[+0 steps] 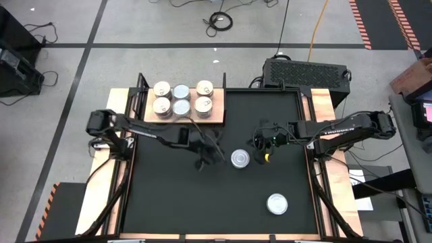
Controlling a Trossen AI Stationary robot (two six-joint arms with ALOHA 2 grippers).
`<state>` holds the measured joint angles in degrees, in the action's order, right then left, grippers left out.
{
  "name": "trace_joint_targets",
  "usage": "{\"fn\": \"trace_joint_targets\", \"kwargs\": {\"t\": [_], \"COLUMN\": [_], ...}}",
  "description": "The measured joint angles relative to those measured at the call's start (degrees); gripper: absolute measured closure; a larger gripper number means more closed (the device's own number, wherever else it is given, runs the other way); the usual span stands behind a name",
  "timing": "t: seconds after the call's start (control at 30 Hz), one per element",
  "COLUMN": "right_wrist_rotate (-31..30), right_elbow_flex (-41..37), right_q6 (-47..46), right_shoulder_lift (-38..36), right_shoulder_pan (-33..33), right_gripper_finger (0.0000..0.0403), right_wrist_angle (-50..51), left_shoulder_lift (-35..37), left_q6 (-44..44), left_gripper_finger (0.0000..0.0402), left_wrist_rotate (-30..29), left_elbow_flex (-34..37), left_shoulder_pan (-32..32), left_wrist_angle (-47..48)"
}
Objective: Stack canned seafood by type on shelf
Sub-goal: Stack the green tuna can on top of the green tuna on the shelf
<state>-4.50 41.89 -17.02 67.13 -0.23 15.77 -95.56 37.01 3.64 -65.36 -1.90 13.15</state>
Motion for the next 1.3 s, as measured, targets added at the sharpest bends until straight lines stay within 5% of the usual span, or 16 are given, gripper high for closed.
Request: {"fn": "trace_joint_targets", "kwargs": {"t": [0.3,0.6,1.3], "right_wrist_rotate": [-0.4,-0.03,0.03], "right_elbow_flex": [-3.44,-4.83,-4.83], "right_q6": [-6.08,-12.58,-10.16], "right_shoulder_lift": [0.0,0.02,0.02], "right_shoulder_pan": [8.42,13.5,13.86], "right_gripper_finger": [0.0403,0.0403,0.0403], "right_wrist_angle": [0.83,6.87,5.23], "left_shoulder_lift": [-10.99,-20.1,-22.6], "left_q6": [6.96,7.01,6.87], "left_gripper_finger": [0.0244,0.0244,0.0244], "left_wrist_rotate": [-0.69,-0.54,-4.02], "left_elbow_flex": [-0.27,-6.02,-7.28], "left_shoulder_pan": [-3.63,-3.77,-2.83], "left_wrist_angle": [-18.76,-18.22,-13.3]}}
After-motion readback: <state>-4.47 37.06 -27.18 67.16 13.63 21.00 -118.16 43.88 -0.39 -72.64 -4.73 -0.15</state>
